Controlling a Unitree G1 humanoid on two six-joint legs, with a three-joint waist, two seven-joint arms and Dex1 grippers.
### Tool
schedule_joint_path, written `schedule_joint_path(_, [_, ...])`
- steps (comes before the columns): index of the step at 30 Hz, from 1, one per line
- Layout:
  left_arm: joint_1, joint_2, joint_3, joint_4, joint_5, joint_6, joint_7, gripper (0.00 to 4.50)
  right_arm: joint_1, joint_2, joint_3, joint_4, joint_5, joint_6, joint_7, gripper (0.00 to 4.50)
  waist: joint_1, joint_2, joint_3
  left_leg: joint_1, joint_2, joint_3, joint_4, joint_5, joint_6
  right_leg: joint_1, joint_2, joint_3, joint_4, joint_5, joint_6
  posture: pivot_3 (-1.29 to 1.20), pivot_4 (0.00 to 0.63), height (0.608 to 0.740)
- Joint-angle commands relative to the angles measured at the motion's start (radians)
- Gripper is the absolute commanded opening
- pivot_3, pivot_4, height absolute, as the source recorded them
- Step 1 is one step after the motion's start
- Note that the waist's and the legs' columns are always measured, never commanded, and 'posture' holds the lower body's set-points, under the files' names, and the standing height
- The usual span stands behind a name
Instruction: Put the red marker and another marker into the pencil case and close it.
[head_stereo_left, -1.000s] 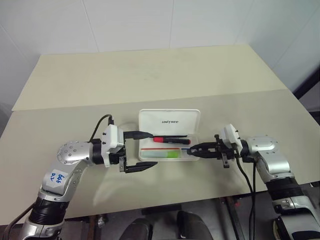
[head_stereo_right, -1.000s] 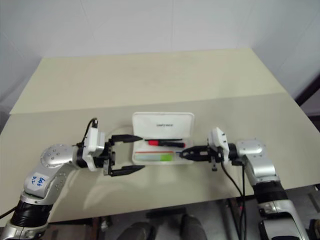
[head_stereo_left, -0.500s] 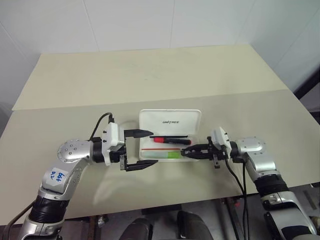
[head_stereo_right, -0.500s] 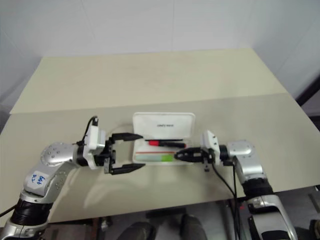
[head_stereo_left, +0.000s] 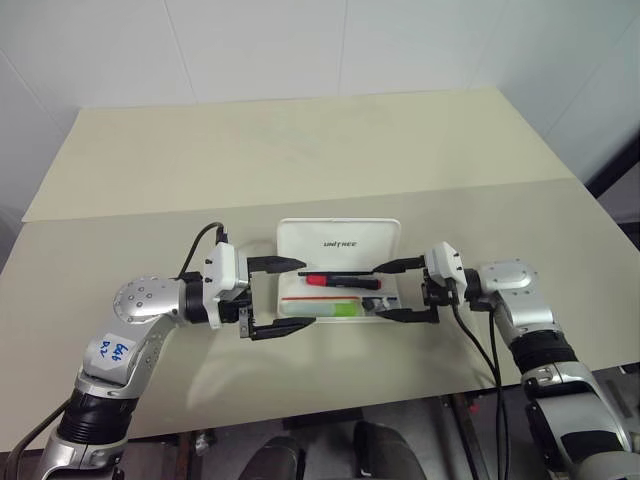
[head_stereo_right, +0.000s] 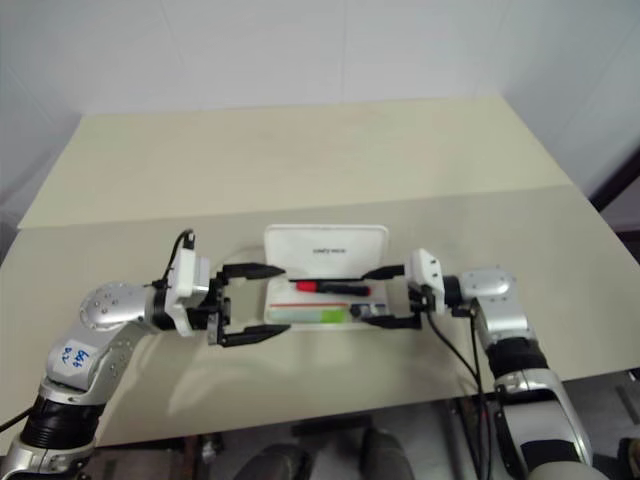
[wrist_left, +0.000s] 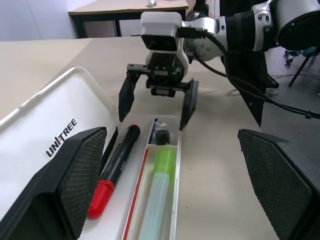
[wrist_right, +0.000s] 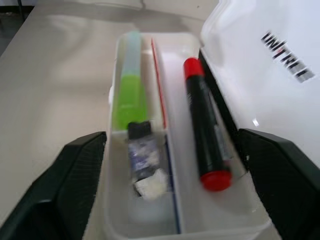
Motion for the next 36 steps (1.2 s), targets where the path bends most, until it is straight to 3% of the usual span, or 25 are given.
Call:
schedule_joint_path(1, [-0.025,-0.001,0.015,-0.011,-0.008,-0.021,0.004,4.50,-0.006,-0.018,-0.027,-0.062,0.033,0.020,0.025,4.47,0.000,0.000,0.000,0.000,0.000,0.000,0.000,0.000,0.000,0.000,0.000,0.000,0.000,0.000,0.000,0.00,0.150,0.740])
schedule_joint_path(13, [-0.002,0.004,0.011,0.010,0.012,-0.039,0.004,4.50,0.086,-0.098,-0.046,-0.342,0.103,0.169,0.014,4.47,0.004,0.001,0.000,0.000,0.000,0.000,0.000,0.000,0.000,0.000,0.000,0.000,0.000,0.000,0.000,0.00,0.150,0.740])
schedule_joint_path(25, [-0.053,-0.045,-0.044,0.077,0.025,-0.093,-0.040,4.50,0.183,-0.204,-0.140,-0.463,0.129,0.216,-0.060,4.47,0.005,0.001,0.000,-0.001,0.000,0.000,0.000,0.000,0.000,0.000,-0.001,0.000,-0.001,0.000,0.000,0.00,0.150,0.740])
schedule_joint_path(29, [-0.109,-0.066,-0.084,0.142,0.078,-0.143,-0.050,3.34,0.211,-0.230,-0.166,-0.486,0.129,0.225,-0.084,4.50,0.008,0.000,0.000,-0.001,0.000,0.000,0.001,0.000,0.000,0.001,-0.001,0.000,-0.001,0.000,0.000,0.00,0.150,0.740])
schedule_joint_path(36, [-0.151,-0.144,-0.169,0.186,0.149,-0.171,-0.018,0.83,0.248,-0.252,-0.191,-0.532,0.140,0.250,-0.107,4.50,0.006,0.000,0.000,-0.001,0.000,0.000,0.001,0.000,0.000,0.001,-0.001,-0.001,-0.001,0.000,0.000,0.00,0.150,0.740])
